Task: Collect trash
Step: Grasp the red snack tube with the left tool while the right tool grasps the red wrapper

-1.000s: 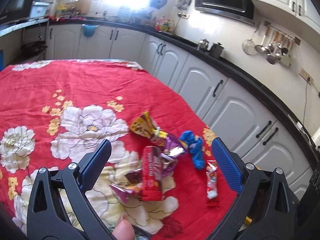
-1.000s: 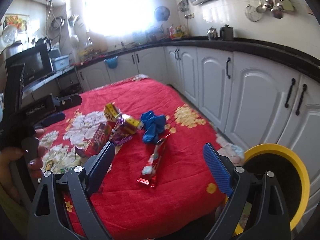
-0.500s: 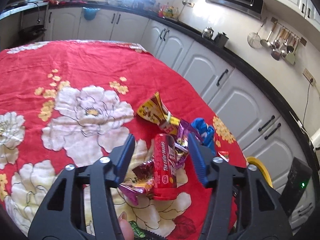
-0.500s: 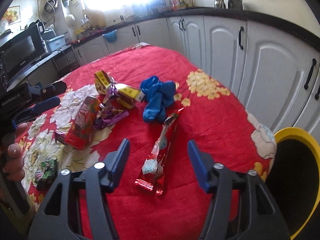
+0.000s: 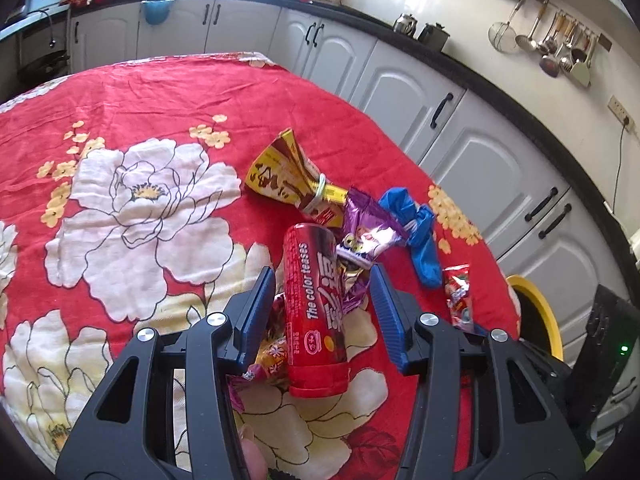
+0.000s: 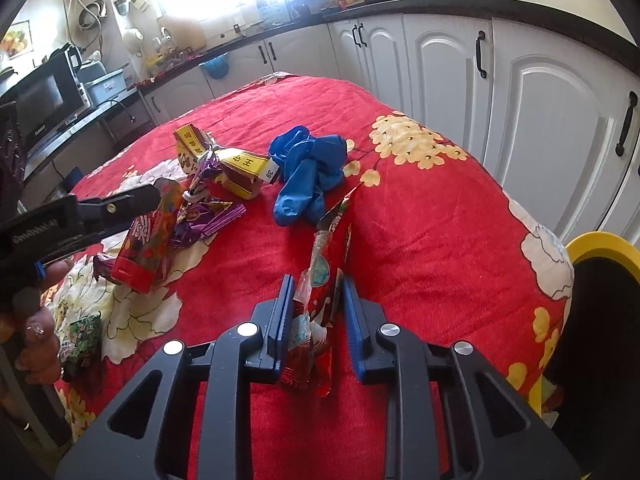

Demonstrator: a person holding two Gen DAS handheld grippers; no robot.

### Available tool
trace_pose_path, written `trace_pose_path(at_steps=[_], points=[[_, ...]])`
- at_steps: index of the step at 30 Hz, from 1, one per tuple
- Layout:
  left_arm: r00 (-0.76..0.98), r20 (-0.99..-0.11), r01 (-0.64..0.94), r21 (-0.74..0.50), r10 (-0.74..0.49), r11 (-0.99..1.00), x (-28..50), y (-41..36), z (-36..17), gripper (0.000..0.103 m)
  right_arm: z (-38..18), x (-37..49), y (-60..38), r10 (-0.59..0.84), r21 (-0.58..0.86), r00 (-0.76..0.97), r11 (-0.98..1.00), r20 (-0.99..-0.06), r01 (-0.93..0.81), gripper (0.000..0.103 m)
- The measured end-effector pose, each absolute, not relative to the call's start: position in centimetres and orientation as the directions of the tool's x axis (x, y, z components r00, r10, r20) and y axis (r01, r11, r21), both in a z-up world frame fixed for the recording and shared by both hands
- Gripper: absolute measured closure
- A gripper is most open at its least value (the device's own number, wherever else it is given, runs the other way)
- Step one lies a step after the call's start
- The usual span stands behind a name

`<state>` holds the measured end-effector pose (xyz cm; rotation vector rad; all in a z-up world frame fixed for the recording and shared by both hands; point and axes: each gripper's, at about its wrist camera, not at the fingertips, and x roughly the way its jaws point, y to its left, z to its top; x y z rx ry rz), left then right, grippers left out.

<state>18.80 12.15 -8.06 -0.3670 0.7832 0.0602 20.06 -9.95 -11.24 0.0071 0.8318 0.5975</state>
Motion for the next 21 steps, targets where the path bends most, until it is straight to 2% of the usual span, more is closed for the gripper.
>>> trace_pose_path(at_steps=[10,16,18,21], points=[[0.677,-0.732,-0.185,-0.26,-0.069,0.948,19.2,11.4,-9.0,0.063,-11.3,19.1,-10.4,0.506,0.242,0.527,0.837,-0.683,-0.49,0.084],[0.661,-0.748,-0.186,-0.239,-0.059,0.953,19.3,11.4,-9.2,0.07,-11.2,18.8,-10.6,0.508,0.247,0.526,0.837,-0.682,-0.489,0.084],[0.657,-0.752,-0.183,-0.232,-0.057,0.955,19.3,11.3,-9.3,0.076,-11.2,18.6,-10.6,0.508,0.249,0.526,0.837,-0.682,-0.487,0.085],[0.651,-0.755,-0.173,-0.25,-0.08,0.953,19.2,11.4,-9.4,0.077,-11.1,18.4,-10.7,0.509,0.251,0.525,0.837,-0.682,-0.486,0.086]])
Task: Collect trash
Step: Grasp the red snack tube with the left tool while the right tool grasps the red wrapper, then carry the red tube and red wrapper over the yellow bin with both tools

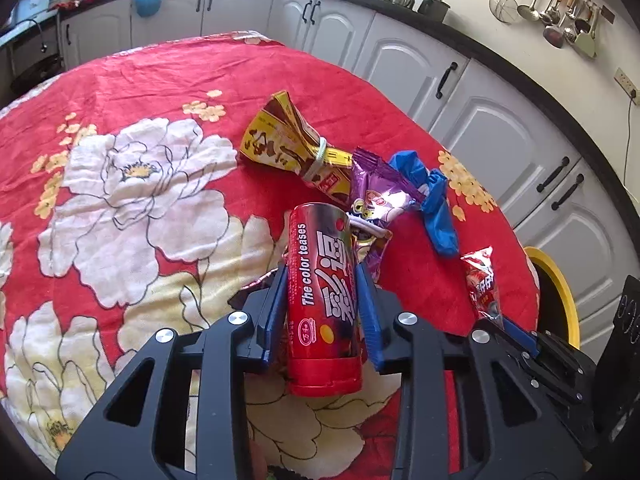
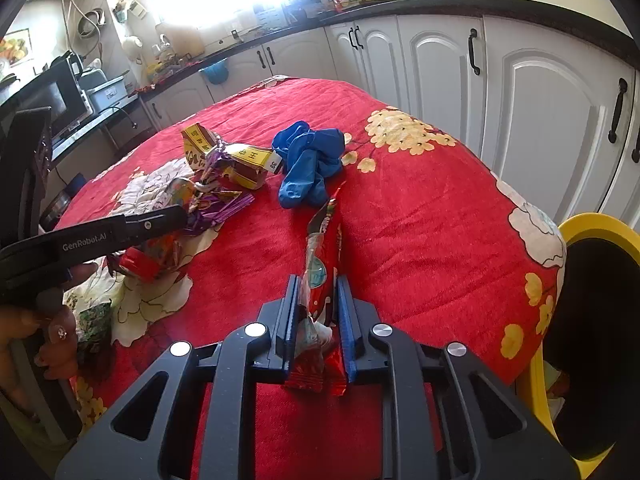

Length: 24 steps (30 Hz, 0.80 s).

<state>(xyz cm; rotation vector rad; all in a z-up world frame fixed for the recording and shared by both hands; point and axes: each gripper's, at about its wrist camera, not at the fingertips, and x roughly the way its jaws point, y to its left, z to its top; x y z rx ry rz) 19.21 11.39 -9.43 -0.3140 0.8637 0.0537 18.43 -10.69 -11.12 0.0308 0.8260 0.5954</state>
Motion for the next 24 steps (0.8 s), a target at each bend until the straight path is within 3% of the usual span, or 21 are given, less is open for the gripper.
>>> trace_pose_path(at_steps=[24], points=[[0.741,-0.656,-0.07,-0.289,-0.144,0.955,16.9,8.7,-4.5,0.077,-7.5,16.3,-13.6,0.553,0.289,0.569,0.823,-0.609,-0.49,0.087]])
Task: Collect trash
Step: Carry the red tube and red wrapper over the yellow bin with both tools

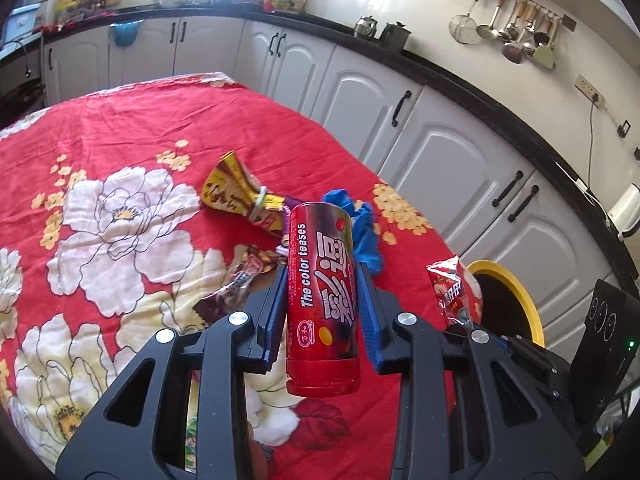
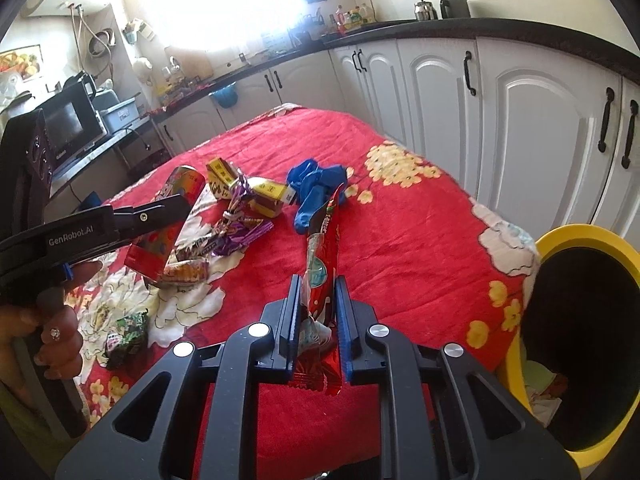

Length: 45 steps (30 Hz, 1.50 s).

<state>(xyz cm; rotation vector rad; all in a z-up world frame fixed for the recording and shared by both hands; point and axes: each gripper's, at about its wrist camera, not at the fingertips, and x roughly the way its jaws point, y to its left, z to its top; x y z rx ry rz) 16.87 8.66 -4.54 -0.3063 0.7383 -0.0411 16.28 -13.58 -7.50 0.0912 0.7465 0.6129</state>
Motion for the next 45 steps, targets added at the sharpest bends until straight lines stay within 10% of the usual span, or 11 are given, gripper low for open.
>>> trace_pose_path(at_steps=[45], points=[[0.782,-0.559,0.185,-0.218,-0.278,0.958,14.2,-4.2,-1.1,0.077,-2.1,14.5,-26.7,0.42,0.259,0.777,0.906,-0.469,-0.334,0.087]])
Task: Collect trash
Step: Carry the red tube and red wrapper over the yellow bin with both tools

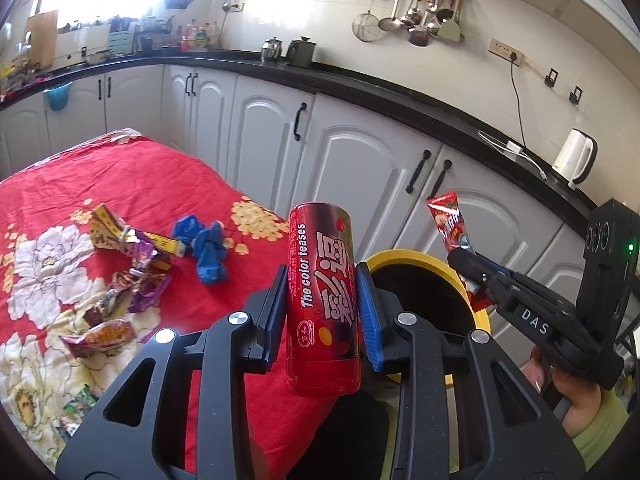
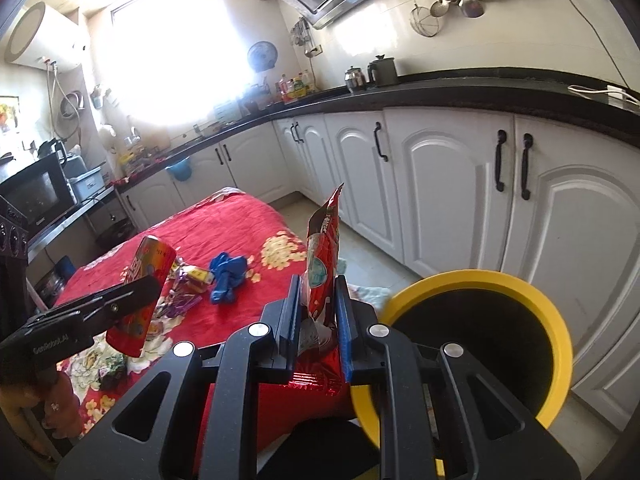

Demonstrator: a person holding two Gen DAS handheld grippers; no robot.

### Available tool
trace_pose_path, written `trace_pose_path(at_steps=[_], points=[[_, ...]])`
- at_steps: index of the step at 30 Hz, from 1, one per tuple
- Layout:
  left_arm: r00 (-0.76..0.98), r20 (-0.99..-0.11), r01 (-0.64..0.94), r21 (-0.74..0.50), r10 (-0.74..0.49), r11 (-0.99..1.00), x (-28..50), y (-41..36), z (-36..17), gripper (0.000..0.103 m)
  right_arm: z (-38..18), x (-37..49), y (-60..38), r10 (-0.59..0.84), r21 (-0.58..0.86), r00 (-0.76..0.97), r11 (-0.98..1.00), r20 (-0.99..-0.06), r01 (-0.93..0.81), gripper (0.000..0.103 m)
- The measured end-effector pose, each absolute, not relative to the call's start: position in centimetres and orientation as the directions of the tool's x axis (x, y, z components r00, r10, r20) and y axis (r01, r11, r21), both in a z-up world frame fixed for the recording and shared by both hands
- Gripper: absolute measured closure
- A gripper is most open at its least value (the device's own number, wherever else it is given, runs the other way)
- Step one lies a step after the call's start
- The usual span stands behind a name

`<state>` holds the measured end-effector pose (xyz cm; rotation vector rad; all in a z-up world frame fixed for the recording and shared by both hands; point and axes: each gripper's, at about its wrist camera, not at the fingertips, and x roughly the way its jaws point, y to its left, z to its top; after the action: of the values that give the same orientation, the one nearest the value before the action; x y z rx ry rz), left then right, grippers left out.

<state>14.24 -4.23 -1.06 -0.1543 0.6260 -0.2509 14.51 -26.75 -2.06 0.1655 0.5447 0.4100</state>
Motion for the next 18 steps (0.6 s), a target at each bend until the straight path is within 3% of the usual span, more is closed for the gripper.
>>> trace_pose_path(at_steps=[18], points=[[0.736,-0.574,0.324,-0.167,-0.359,0.931,14.1,-11.4,-2.6,0.077,-3.3,14.7,-33.1,0.333,0.261,0.819,0.937,-0.467,-0.232,0.087]])
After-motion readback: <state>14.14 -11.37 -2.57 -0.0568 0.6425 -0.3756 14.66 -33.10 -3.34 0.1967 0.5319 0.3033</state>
